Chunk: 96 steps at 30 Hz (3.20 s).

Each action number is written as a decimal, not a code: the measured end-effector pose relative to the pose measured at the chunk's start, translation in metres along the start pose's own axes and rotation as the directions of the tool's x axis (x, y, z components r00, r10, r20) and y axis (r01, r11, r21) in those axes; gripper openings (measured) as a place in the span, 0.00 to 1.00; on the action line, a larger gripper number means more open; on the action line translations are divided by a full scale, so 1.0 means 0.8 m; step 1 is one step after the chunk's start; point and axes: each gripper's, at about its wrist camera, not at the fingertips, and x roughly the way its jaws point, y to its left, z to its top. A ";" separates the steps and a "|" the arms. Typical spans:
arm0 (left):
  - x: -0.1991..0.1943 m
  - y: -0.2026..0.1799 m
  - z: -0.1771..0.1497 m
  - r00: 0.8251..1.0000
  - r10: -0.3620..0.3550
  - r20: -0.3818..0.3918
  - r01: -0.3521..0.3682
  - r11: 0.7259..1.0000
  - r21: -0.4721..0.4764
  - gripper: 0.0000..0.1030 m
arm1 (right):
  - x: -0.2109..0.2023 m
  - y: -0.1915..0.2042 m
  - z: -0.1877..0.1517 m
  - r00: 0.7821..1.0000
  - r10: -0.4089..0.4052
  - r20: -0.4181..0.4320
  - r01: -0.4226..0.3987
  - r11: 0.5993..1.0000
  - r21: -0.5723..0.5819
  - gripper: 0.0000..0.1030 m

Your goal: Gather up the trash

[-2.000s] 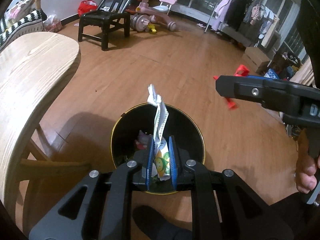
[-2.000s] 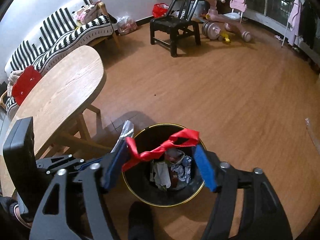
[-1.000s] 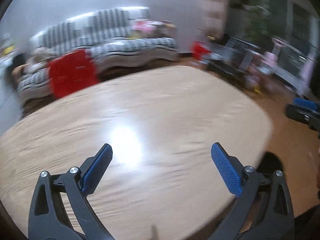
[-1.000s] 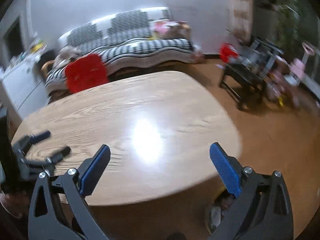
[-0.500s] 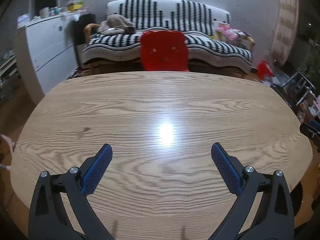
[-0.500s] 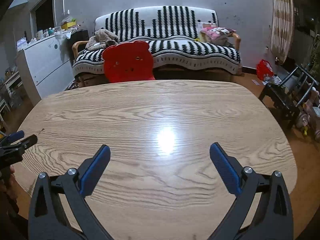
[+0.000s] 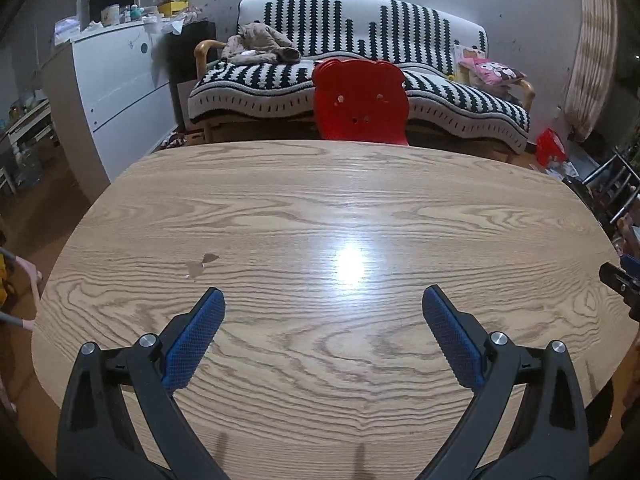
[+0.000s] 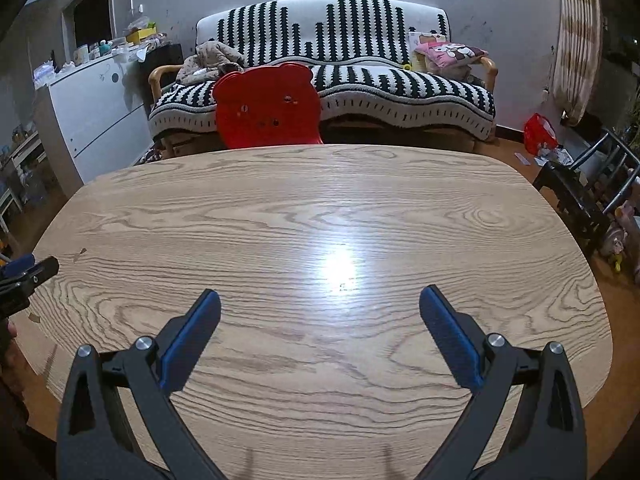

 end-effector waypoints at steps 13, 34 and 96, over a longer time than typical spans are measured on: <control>-0.001 -0.016 0.003 1.000 -0.014 0.000 0.014 1.000 0.007 0.93 | -0.011 -0.012 -0.002 1.000 0.003 0.005 -0.003 1.000 0.031 0.93; 0.003 -0.027 0.002 1.000 -0.016 -0.012 0.017 1.000 0.020 0.93 | -0.018 -0.023 -0.005 1.000 -0.009 0.015 0.009 0.999 0.033 0.93; 0.005 -0.029 0.001 1.000 0.003 -0.012 -0.003 1.000 0.028 0.93 | -0.028 -0.031 -0.002 1.000 -0.017 0.018 0.016 1.000 0.022 0.93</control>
